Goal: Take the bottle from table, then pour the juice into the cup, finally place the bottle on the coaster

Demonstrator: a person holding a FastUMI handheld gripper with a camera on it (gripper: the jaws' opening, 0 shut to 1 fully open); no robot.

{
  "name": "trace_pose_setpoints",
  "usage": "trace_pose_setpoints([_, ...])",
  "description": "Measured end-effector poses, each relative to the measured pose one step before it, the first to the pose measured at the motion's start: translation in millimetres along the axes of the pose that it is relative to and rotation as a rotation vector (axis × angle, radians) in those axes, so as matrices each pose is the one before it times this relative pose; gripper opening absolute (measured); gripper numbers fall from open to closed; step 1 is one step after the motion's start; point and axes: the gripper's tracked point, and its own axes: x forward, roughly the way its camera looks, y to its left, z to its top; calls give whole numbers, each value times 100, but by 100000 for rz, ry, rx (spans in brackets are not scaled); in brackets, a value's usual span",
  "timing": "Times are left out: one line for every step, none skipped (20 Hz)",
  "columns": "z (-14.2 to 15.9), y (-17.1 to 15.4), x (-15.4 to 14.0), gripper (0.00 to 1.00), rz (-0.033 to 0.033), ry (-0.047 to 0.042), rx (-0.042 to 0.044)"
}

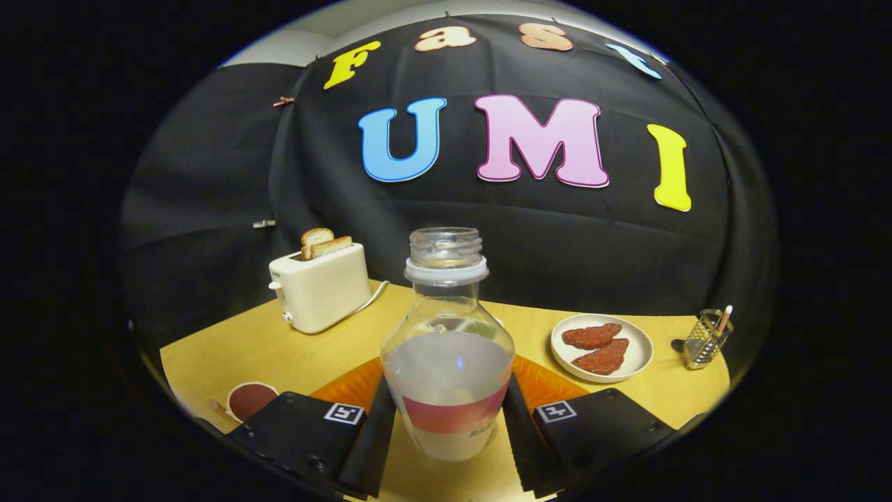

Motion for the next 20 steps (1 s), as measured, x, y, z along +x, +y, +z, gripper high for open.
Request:
trace_pose_setpoints([-175,-332,629,74,-1206,-2009,-381])
trace_pose_setpoints([-504,-198,872,74,-551,-598,-1379])
trace_pose_setpoints([-330,-165,604,74,-316,165,-1166])
trace_pose_setpoints([-650,-145,578,74,-119,686,-792])
trace_pose_setpoints([-549,-201,361,74,-209,33,-349])
trace_pose_setpoints([-381,21,336,75,325,-237,-138])
trace_pose_setpoints([-315,-50,87,75,-146,-458,-529])
trace_pose_setpoints([-285,147,187,75,555,-394,-929])
trace_pose_setpoints([-314,165,66,75,191,-386,-1304])
trace_pose_setpoints([-238,73,176,75,182,-245,-1145])
trace_pose_setpoints([-173,260,37,75,711,-466,-391])
trace_pose_setpoints([-143,194,175,75,567,-78,-195])
trace_pose_setpoints([-47,50,166,76,169,-274,-306])
trace_pose_setpoints([-138,-148,262,76,-100,-160,-469])
trace_pose_setpoints([-373,-97,123,75,-210,98,-696])
trace_pose_setpoints([-50,-84,-9,75,254,-175,-13])
trace_pose_setpoints([-11,-110,94,75,-414,-815,463])
trace_pose_setpoints([-127,-232,-80,75,-123,424,842])
trace_pose_setpoints([137,-40,1,76,-221,-23,821])
trace_pose_setpoints([-53,-10,5,77,180,206,668])
